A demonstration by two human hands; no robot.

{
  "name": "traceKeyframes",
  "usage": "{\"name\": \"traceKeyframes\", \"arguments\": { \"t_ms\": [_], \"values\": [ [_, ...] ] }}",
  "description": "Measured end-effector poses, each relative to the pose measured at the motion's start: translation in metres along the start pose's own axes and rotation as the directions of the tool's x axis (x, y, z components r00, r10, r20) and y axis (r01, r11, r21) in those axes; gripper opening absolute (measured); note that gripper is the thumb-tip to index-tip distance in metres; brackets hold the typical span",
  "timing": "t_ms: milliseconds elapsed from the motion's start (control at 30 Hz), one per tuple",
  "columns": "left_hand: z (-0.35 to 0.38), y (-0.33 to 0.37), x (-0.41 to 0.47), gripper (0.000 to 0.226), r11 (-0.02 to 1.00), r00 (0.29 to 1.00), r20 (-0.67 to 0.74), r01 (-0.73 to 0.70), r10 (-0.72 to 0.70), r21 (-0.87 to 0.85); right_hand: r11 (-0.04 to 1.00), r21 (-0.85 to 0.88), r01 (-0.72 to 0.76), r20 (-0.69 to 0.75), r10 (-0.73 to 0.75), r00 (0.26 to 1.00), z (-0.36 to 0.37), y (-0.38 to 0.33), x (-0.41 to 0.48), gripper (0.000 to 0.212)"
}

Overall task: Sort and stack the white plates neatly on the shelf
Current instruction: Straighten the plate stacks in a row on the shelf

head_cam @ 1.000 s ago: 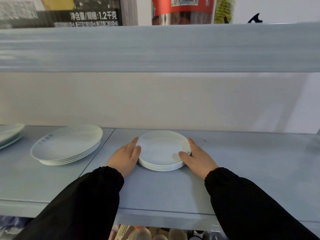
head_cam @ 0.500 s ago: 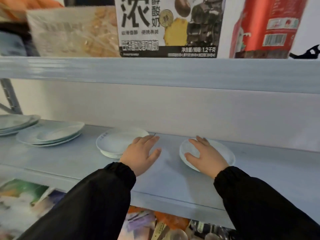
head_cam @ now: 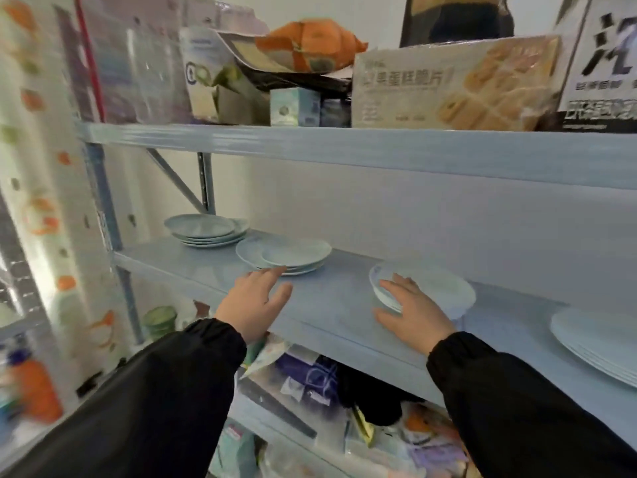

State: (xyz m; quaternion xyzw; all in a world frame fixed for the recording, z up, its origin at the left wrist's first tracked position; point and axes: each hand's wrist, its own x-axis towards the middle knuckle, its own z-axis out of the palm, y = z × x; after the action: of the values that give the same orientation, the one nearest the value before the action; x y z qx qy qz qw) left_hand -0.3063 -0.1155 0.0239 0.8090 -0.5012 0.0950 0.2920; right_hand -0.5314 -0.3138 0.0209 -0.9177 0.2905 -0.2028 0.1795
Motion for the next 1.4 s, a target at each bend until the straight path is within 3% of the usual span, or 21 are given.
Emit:
{"name": "traceKeyframes", "arguments": {
  "t_ms": [200, 300, 633, 967, 1133, 1233, 1400],
  "values": [
    [-0.027, -0.080, -0.020, 0.078, 0.994, 0.994, 0.006, 0.105, -0.105, -0.029, 0.999, 0.001, 0.037, 0.042, -0.037, 0.998, 0.045, -0.057, 0.031, 0.064],
    [-0.031, -0.106, -0.019, 0.063, 0.991, 0.992, -0.018, 0.127, -0.128, -0.050, 0.999, 0.024, 0.034, 0.050, -0.035, 0.998, 0.056, -0.073, 0.052, 0.064],
    [-0.014, -0.173, 0.021, 0.060, 0.969, 0.972, 0.029, 0.235, -0.234, -0.071, 0.994, 0.096, 0.042, 0.009, -0.043, 0.999, 0.094, -0.080, 0.141, 0.064],
    [0.007, -0.214, 0.128, 0.057, 0.958, 0.959, 0.055, 0.280, -0.277, -0.062, 0.952, 0.287, -0.105, -0.076, 0.132, 0.988, 0.112, -0.062, 0.248, 0.072],
    [0.032, -0.235, 0.170, 0.057, 0.921, 0.952, 0.070, 0.306, -0.298, -0.242, 0.896, 0.407, -0.177, -0.084, 0.229, 0.970, 0.120, -0.051, 0.269, 0.064],
    [0.037, -0.245, 0.194, 0.069, 0.877, 0.952, 0.058, 0.299, -0.300, -0.376, 0.873, 0.431, -0.227, -0.071, 0.284, 0.956, 0.125, -0.046, 0.272, 0.064],
    [0.046, -0.259, 0.239, 0.062, 0.782, 0.945, 0.110, 0.317, -0.307, -0.537, 0.844, 0.440, -0.308, -0.031, 0.357, 0.934, 0.127, -0.049, 0.277, 0.066]
  ]
}}
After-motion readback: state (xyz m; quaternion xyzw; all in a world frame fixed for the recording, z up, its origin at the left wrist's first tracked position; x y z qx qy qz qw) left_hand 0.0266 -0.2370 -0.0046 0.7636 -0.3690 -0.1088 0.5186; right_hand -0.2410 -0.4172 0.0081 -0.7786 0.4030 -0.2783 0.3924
